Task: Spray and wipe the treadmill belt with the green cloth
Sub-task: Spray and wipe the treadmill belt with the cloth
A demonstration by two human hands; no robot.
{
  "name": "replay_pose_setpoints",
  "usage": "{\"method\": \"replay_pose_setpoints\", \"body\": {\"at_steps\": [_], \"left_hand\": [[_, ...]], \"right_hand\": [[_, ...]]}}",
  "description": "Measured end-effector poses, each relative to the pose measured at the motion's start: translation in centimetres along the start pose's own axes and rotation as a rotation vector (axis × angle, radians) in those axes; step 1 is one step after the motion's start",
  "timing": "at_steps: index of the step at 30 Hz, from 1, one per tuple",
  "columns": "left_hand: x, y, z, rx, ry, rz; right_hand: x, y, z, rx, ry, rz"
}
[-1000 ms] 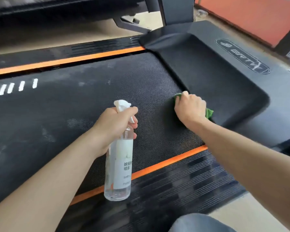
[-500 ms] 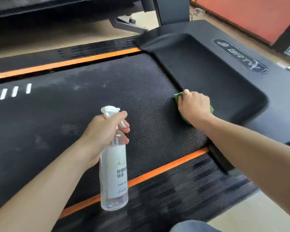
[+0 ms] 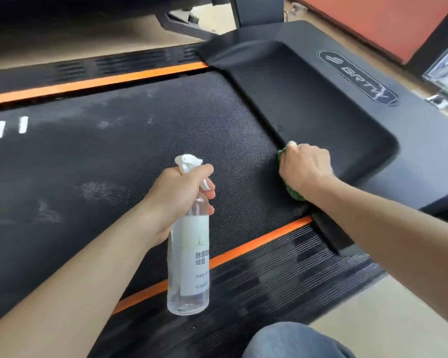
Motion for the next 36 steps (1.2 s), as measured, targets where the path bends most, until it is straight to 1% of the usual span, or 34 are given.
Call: {"method": "replay_pose_setpoints", "body": {"at_steps": [3,4,6,9,10,11,12,13,14,15,16,18,19,20,22,25,26,27,29,31,32,34,36], "left_hand": [[0.5,0.2,0.9,-0.01,-0.004,0.014],[0.7,0.3,1.3,-0.02,0.004,0.02],[0.6,0.4,2.0,-0.041,0.002,0.023],[0.8,1.3,3.2,-0.078,-0.032,0.016],[1.1,1.7,4.0,-0.097,-0.04,0.014],[1.5,2.1,4.7,-0.114,-0.038,0.018],[2.0,2.5,5.6,-0.13,-0.025,0.028],[2.5,2.9,6.3,-0.141,-0.011,0.043],[3.0,3.3,7.1,-0.153,-0.001,0.06],[3.5,3.7,7.8,-0.169,0.005,0.074],[4.0,4.2,8.5,-0.186,0.011,0.081],[4.3,4.7,10.1,-0.216,0.007,0.069],[4.4,4.9,10.5,-0.23,0.001,0.064],[4.3,5.0,11.0,-0.242,-0.001,0.058],[4.3,4.9,11.7,-0.254,0.01,0.047],[3.8,4.3,11.6,-0.251,0.039,0.03],[3.7,4.1,11.4,-0.248,0.058,0.022],[3.6,3.9,11.4,-0.246,0.065,0.016],[3.8,3.7,11.5,-0.238,0.065,0.02],[4.1,3.7,11.5,-0.222,0.079,0.029],[4.3,3.7,11.7,-0.221,0.092,0.032],[4.5,3.7,11.9,-0.221,0.108,0.028],[4.7,3.6,12.1,-0.215,0.112,0.023]], "right_hand": [[1.0,2.4,-0.2,-0.023,-0.11,-0.104],[2.0,3.9,-0.1,-0.036,-0.137,-0.1],[5.8,7.1,-0.4,-0.018,-0.168,0.012],[13.8,11.2,-1.2,0.1,-0.241,0.312],[15.6,12.0,-1.4,0.134,-0.251,0.397],[16.1,12.1,-1.5,0.143,-0.244,0.457],[15.6,11.3,-1.4,0.117,-0.216,0.48],[14.1,9.8,-1.1,0.068,-0.178,0.461],[11.9,7.6,-0.6,0.013,-0.128,0.397],[9.1,4.9,-0.3,-0.02,-0.07,0.286],[5.8,2.5,0.1,-0.031,-0.046,0.131],[1.2,-0.6,0.5,-0.035,-0.124,-0.164],[1.1,-0.8,0.6,-0.044,-0.175,-0.233],[2.9,-0.3,0.4,-0.04,-0.211,-0.23],[10.4,2.7,-0.8,0.011,-0.274,-0.08],[22.9,10.9,-1.9,0.163,-0.302,0.336],[25.3,13.3,-1.8,0.201,-0.303,0.458],[26.5,14.4,-1.7,0.22,-0.316,0.541],[25.9,14.1,-1.3,0.182,-0.29,0.614],[23.0,10.5,-1.0,0.068,-0.209,0.586],[20.8,7.7,-0.9,0.027,-0.151,0.519],[14.5,1.8,-0.3,-0.022,-0.059,0.262],[7.6,-1.7,0.1,-0.037,-0.07,-0.06]]}}
Point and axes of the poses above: each hand's wrist, its own y-axis away from the middle knuckle, its own z-axis out of the back of the hand, x = y × z, the point moved 10 cm from there along -y, towards the middle knuckle, and after that the axes turned 9 degrees about -y, right-handed, at the moved point
